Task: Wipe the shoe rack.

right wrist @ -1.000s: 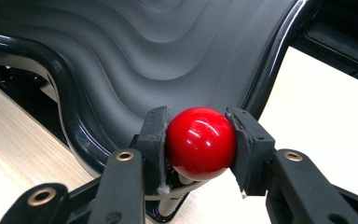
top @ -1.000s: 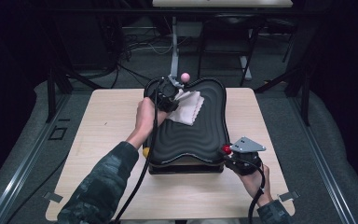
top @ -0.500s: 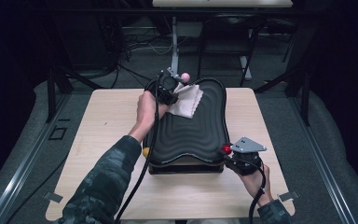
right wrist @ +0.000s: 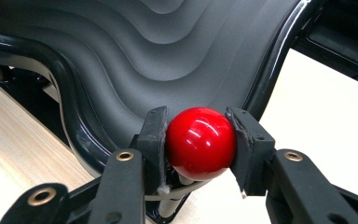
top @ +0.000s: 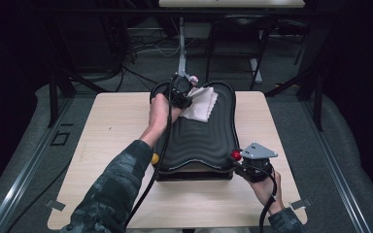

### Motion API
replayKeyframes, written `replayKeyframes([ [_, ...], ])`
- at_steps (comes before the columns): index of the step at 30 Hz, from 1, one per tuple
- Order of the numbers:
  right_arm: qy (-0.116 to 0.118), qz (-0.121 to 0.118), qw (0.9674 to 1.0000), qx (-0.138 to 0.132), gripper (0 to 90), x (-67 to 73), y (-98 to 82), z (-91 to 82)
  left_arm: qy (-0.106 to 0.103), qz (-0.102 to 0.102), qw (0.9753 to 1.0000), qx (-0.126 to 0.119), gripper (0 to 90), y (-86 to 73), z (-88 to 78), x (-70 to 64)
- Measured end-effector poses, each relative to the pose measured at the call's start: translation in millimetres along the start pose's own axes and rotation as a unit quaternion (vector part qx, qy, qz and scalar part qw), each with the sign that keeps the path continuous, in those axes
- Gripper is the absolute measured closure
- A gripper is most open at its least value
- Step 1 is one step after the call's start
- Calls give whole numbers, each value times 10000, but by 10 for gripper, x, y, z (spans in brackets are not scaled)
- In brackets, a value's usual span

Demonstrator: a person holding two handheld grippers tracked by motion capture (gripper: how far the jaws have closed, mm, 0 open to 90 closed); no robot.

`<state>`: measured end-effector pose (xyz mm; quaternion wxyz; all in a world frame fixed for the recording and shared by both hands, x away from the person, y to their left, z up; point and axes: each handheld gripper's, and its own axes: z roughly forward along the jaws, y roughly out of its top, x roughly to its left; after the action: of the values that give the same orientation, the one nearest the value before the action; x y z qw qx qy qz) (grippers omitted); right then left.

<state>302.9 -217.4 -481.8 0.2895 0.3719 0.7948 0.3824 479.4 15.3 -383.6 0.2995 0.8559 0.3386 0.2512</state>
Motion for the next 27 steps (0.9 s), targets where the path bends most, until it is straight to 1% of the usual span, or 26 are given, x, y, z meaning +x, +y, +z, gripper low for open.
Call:
replayKeyframes([
  [4, -5, -4, 10000, -1, 603, 0, 0, 0, -96, 115, 9999, 31, 760, -21, 1, -62],
  [7, -7, -8, 10000, -4, 603, 0, -1, 1, -125, 189, 9997, 23, 761, -47, -5, -115],
  [11, -1, 14, 10000, 3, 603, 3, 0, 0, -191, 288, 9994, 77, 761, -92, -13, -189],
  [13, -1, 13, 10000, 5, 603, 3, 0, 0, -279, 253, 9993, 63, 761, -119, -21, -209],
  [15, -9, 9, 10000, 4, 603, 4, 0, 1, -320, 241, 9992, 19, 762, -152, -29, -222],
  [18, -7, 11, 10000, 2, 603, 3, 0, 0, -485, 181, 9986, 46, 762, -202, -41, -244],
  [20, -4, 12, 10000, 8, 603, 4, 0, 0, -512, 221, 9984, 43, 762, -251, -58, -297],
  [23, -12, 19, 10000, 11, 603, 6, 1, 0, -543, 235, 9982, 52, 762, -282, -69, -329],
  [25, -8, 23, 10000, 16, 603, 7, 1, 0, -623, 262, 9977, 77, 763, -335, -77, -378],
  [27, -10, 18, 10000, 13, 603, 6, 1, 0, -641, 272, 9976, 68, 762, -350, -82, -391],
])
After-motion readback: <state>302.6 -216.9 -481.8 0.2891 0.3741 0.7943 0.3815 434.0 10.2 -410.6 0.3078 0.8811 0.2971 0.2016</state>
